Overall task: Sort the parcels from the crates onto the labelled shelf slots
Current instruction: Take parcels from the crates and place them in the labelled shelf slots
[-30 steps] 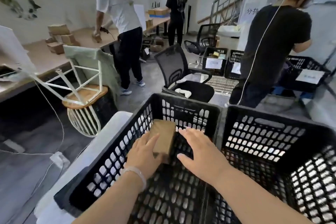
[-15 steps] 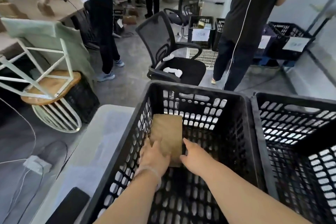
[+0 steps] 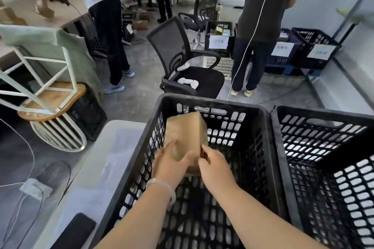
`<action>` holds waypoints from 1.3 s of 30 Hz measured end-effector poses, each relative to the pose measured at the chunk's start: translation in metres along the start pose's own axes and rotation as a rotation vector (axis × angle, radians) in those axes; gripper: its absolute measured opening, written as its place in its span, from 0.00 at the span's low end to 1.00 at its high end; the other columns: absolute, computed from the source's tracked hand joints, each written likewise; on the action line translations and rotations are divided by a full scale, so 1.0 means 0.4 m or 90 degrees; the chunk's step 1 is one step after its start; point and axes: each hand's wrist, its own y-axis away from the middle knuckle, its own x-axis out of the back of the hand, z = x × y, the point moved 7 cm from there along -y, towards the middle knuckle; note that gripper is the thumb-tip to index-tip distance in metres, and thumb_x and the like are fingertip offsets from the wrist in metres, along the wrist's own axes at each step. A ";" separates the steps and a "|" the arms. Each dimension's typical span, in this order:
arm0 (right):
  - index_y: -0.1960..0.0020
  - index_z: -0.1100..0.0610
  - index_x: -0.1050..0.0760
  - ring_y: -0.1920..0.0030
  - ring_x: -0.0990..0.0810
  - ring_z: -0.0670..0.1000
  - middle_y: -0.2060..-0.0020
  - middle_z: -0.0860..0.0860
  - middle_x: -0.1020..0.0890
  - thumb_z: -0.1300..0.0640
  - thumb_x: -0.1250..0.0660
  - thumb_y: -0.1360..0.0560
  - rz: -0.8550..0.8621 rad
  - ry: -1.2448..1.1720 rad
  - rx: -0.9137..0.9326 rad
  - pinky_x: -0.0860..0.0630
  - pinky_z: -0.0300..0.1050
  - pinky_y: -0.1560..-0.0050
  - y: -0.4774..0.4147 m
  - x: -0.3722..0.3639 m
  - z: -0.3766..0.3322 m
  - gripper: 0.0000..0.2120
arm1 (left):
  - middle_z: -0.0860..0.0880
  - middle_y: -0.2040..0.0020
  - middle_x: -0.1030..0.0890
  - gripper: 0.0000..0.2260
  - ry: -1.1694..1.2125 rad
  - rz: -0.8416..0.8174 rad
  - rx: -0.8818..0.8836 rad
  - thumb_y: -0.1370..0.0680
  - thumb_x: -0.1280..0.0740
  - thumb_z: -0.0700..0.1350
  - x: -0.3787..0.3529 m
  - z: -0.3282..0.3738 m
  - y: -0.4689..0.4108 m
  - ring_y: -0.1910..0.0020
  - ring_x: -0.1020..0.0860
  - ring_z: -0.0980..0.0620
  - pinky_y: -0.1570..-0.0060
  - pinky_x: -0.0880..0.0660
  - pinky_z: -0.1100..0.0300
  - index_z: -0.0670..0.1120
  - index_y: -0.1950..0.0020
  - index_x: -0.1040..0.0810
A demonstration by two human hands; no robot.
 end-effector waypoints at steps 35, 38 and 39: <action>0.25 0.37 0.45 0.42 0.33 0.32 0.38 0.31 0.32 0.45 0.30 0.26 0.221 -0.213 0.148 0.34 0.28 0.49 0.358 0.491 -0.033 0.36 | 0.57 0.44 0.16 0.38 0.380 -0.270 -0.197 0.37 0.26 0.67 -0.015 0.355 0.375 0.46 0.17 0.55 0.42 0.21 0.47 0.65 0.30 0.35; 0.25 0.38 0.46 0.47 0.31 0.26 0.38 0.33 0.31 0.46 0.28 0.27 0.248 -0.220 0.148 0.30 0.25 0.58 0.386 0.524 -0.014 0.37 | 0.50 0.38 0.19 0.49 0.417 -0.307 -0.202 0.42 0.19 0.63 -0.047 0.382 0.390 0.44 0.17 0.50 0.43 0.21 0.44 0.60 0.25 0.36; 0.25 0.38 0.46 0.48 0.29 0.27 0.38 0.34 0.30 0.46 0.27 0.28 0.257 -0.260 0.137 0.28 0.26 0.60 0.395 0.534 -0.002 0.39 | 0.49 0.39 0.18 0.47 0.442 -0.315 -0.197 0.41 0.20 0.61 -0.060 0.388 0.395 0.44 0.17 0.49 0.44 0.21 0.44 0.60 0.25 0.36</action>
